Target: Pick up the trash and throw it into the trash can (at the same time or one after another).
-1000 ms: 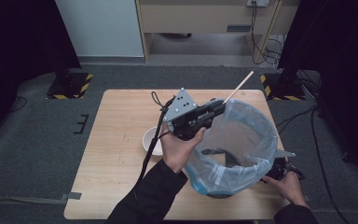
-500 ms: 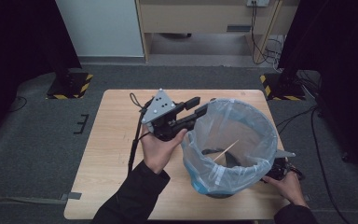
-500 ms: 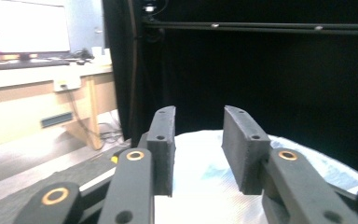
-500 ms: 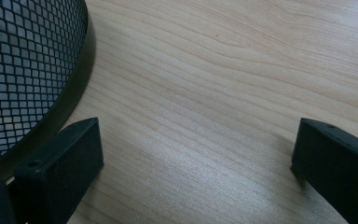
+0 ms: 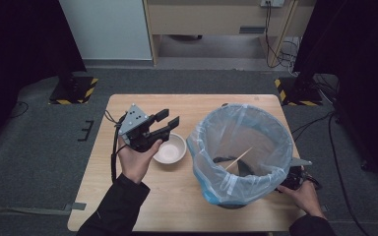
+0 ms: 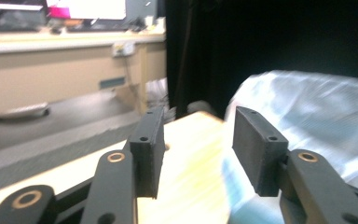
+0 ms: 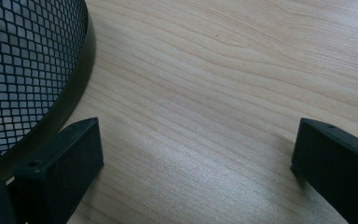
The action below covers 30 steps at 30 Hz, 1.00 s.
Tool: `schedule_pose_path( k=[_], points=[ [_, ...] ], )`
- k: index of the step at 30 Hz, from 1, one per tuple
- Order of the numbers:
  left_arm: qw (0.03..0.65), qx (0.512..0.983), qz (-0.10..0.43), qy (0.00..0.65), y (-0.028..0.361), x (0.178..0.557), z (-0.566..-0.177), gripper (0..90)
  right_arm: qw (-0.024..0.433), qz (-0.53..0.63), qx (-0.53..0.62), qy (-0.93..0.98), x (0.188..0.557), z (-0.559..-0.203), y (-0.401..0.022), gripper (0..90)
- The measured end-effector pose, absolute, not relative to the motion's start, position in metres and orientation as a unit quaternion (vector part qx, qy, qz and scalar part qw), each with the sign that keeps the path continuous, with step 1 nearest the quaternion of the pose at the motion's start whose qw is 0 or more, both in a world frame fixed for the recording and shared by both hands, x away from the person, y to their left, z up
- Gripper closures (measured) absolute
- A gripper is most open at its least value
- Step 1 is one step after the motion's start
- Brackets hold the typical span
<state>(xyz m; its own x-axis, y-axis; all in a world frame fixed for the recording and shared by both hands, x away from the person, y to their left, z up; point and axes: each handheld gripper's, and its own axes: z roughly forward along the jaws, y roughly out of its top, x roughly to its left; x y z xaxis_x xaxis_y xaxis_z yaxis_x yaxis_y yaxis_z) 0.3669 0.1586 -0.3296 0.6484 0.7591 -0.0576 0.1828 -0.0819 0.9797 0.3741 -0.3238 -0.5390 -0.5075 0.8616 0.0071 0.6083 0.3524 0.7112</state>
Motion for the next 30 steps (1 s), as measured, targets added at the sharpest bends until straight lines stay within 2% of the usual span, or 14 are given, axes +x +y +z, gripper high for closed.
schedule_pose_path(
  k=[18, 25, 30],
  points=[
    [0.455, 0.716, 0.238, 0.472, 0.207, 0.416, -0.44, 36.9, 0.189, 0.336, 0.459, 0.8, 0.374, -0.539, -0.324, 2.2],
    [0.412, 0.73, 0.218, 0.5, 0.207, 0.43, -0.48, 35.4, 0.188, 0.336, 0.459, 0.8, 0.374, -0.539, -0.324, 2.2],
    [0.394, 0.736, 0.209, 0.509, 0.206, 0.435, -0.495, 36.1, 0.188, 0.336, 0.459, 0.8, 0.374, -0.539, -0.324, 2.2]
  ],
)
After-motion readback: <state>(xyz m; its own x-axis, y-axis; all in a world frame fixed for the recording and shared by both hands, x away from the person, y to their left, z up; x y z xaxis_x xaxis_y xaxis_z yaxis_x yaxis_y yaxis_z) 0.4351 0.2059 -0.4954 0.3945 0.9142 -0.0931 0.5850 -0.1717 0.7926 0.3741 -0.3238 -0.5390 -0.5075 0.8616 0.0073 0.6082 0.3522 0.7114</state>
